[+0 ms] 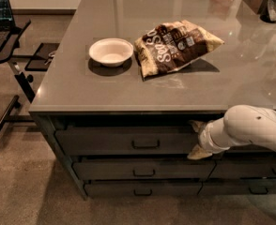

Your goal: Open top drawer

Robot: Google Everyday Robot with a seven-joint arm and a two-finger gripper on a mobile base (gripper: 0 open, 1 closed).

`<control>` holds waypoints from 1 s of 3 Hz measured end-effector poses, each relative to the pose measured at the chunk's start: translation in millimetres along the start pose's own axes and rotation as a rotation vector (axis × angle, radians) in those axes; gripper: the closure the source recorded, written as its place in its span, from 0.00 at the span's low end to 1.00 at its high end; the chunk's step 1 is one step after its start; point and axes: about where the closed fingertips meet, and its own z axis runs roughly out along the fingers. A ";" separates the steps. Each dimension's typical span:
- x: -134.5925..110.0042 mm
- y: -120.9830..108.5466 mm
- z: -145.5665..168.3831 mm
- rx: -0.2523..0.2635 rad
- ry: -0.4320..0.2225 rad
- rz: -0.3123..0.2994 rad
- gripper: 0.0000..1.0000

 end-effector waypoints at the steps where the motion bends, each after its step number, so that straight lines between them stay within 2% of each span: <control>1: -0.6 -2.3 -0.6 -0.006 -0.002 0.001 0.63; 2: -0.6 -2.3 -0.6 -0.006 -0.002 0.001 0.86; 3: -0.6 -2.3 -0.6 -0.006 -0.002 0.001 1.00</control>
Offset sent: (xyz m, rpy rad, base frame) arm 0.0012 0.0004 0.0009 0.0020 0.0055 0.0018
